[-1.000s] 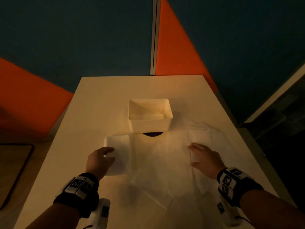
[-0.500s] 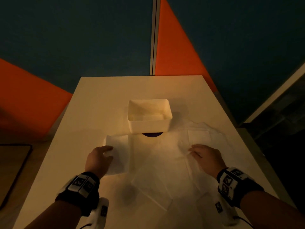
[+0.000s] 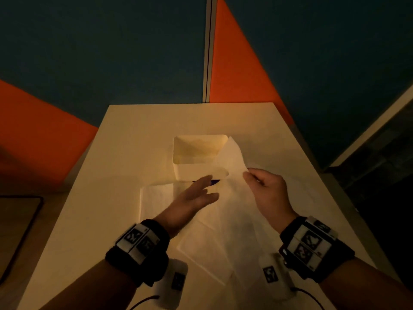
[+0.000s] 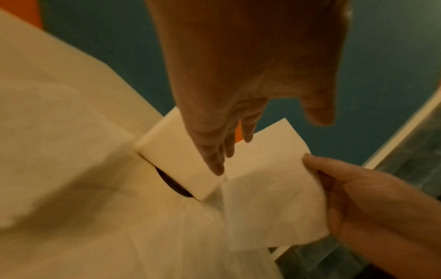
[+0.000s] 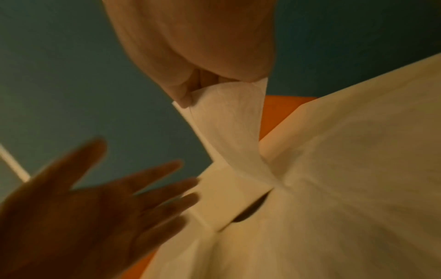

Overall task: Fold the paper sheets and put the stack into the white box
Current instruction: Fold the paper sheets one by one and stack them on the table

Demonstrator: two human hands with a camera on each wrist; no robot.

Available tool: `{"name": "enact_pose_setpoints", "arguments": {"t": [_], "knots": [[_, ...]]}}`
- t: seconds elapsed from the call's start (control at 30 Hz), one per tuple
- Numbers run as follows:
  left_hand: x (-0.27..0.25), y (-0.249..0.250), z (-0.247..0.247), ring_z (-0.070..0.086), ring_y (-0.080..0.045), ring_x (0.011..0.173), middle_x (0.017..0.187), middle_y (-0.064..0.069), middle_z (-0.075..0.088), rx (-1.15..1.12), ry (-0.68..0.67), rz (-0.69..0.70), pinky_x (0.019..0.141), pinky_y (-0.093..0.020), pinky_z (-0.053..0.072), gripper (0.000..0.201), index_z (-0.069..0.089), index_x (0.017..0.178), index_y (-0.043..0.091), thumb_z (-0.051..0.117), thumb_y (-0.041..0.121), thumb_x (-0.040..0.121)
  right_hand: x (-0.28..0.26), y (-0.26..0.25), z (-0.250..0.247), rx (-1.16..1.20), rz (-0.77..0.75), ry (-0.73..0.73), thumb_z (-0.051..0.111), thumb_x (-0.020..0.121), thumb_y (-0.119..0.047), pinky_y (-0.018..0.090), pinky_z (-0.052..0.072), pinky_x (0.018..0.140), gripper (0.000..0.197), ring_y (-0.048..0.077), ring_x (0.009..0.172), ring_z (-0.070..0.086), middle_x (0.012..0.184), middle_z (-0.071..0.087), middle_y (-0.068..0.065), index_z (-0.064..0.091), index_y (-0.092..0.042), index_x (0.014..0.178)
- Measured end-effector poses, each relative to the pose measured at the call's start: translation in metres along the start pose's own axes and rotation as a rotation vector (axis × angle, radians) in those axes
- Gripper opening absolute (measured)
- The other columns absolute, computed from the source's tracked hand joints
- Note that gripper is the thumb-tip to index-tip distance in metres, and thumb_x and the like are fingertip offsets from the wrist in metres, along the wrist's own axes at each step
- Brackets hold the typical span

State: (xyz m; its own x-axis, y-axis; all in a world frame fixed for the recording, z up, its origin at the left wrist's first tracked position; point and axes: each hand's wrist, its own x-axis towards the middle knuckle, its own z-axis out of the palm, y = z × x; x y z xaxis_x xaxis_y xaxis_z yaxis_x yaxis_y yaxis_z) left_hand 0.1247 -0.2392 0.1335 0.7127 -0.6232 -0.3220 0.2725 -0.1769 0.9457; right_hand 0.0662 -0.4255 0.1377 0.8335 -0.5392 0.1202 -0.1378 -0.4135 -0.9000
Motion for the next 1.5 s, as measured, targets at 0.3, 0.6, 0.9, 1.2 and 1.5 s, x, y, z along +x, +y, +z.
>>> {"name": "enact_pose_setpoints", "arguments": {"t": [0.3,0.6,0.9,1.2,1.5], "knots": [[0.003,0.014,0.021,0.055,-0.026,0.118,0.128,-0.013,0.056,-0.365,-0.161,0.103,0.1,-0.04,0.046,0.057,0.041,0.135,0.011,0.051,0.039,0.086,-0.023,-0.037,0.022,0.181,-0.138,-0.31,0.055,0.093,-0.01,0.014,0.048,0.085,0.024,0.002,0.096,0.064,0.104,0.069,-0.005,0.067,-0.022,0.11],[0.002,0.015,0.003,0.068,-0.02,0.093,0.11,-0.009,0.069,-0.614,0.061,-0.034,0.074,-0.03,0.056,0.04,0.062,0.118,0.011,0.045,0.037,0.092,-0.006,-0.035,0.001,0.248,-0.047,-0.196,0.057,0.091,-0.01,0.022,0.047,0.09,0.022,0.011,0.104,0.062,0.112,0.067,0.001,0.065,-0.014,0.111],[-0.005,0.025,0.004,0.069,-0.015,0.065,0.075,-0.004,0.072,-0.651,-0.024,-0.009,0.054,-0.024,0.054,0.031,0.065,0.096,0.011,0.044,0.034,0.092,0.004,-0.029,-0.019,0.457,0.397,-0.465,0.055,0.089,-0.029,0.03,0.054,0.08,0.024,0.016,0.097,0.067,0.105,0.072,0.003,0.066,-0.018,0.108],[-0.001,0.026,-0.004,0.067,-0.019,0.087,0.098,-0.008,0.071,-0.447,0.121,0.122,0.069,-0.029,0.057,0.022,0.066,0.107,0.01,0.051,0.007,0.091,0.011,-0.032,-0.031,0.587,0.267,-0.405,0.051,0.088,0.005,0.026,0.058,0.072,0.027,0.013,0.082,0.069,0.09,0.073,0.002,0.066,-0.01,0.105],[-0.006,0.034,-0.022,0.063,-0.021,0.076,0.095,-0.009,0.07,-0.264,0.035,0.145,0.066,-0.025,0.056,0.027,0.075,0.082,0.012,0.05,0.009,0.089,0.022,-0.035,-0.049,0.367,0.233,-0.441,0.048,0.086,0.008,0.029,0.046,0.056,0.035,0.016,0.07,0.058,0.072,0.062,-0.002,0.061,-0.014,0.063]]}}
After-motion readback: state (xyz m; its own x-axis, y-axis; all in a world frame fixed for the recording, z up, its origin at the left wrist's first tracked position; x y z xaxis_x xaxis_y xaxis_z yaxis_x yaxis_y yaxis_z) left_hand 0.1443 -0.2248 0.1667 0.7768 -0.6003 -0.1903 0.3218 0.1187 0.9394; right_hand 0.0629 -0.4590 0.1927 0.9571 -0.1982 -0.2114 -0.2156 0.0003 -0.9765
